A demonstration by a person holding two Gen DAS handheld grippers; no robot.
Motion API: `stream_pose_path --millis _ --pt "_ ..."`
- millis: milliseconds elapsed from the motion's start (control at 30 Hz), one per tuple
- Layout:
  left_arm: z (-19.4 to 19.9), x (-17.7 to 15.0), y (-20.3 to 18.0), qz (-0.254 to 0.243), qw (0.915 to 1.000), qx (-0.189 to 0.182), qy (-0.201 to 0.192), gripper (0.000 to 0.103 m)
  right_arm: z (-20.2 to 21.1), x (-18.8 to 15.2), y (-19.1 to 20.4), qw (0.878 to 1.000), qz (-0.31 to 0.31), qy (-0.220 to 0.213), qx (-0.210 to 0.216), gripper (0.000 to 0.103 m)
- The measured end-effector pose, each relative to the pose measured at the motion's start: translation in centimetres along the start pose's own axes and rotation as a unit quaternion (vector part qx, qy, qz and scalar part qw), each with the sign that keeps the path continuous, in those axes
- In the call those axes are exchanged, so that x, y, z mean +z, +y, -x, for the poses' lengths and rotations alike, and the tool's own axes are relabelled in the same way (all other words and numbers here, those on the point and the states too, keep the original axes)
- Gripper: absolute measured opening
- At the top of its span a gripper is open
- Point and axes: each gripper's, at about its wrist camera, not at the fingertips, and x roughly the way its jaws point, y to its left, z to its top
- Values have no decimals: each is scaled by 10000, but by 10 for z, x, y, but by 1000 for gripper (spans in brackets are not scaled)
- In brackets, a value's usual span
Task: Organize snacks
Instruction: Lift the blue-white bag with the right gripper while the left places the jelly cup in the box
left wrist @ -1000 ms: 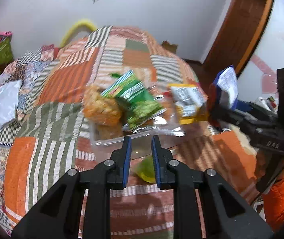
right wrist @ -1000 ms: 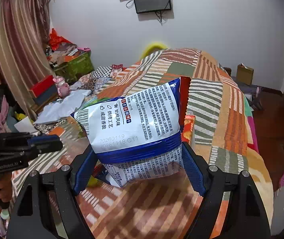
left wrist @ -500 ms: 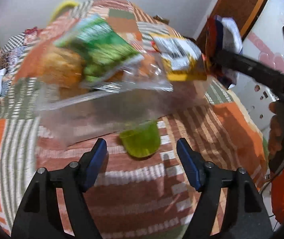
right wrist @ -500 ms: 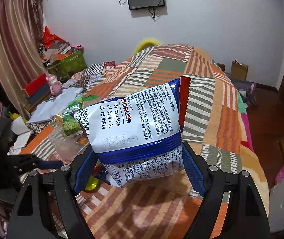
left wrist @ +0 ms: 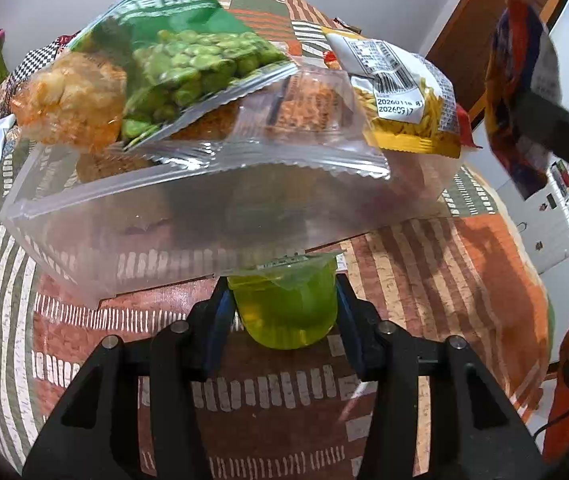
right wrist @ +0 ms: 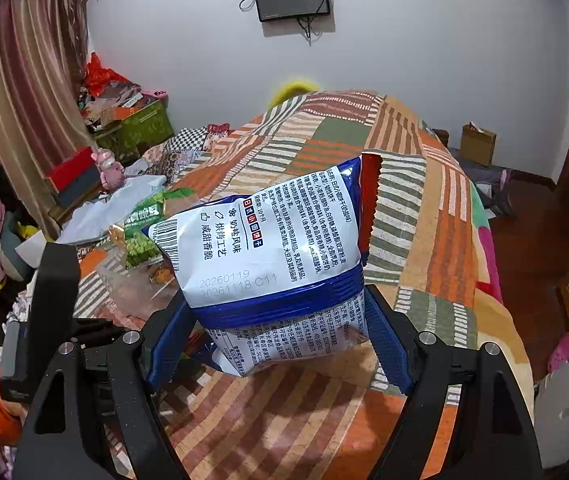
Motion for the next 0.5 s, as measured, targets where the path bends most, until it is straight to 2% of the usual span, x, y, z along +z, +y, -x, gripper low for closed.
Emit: stream_pose_path --millis 200,333,500 --pt "17 -15 4 -131 9997 -7 -183 48 -2 0 2 10000 53 50 -14 79" --pt "47 -28 7 -125 9990 -13 -438 48 -2 2 3 10000 62 34 -8 79" --pt "85 -16 21 33 9963 60 -859 48 -5 7 6 10000 76 -4 39 79"
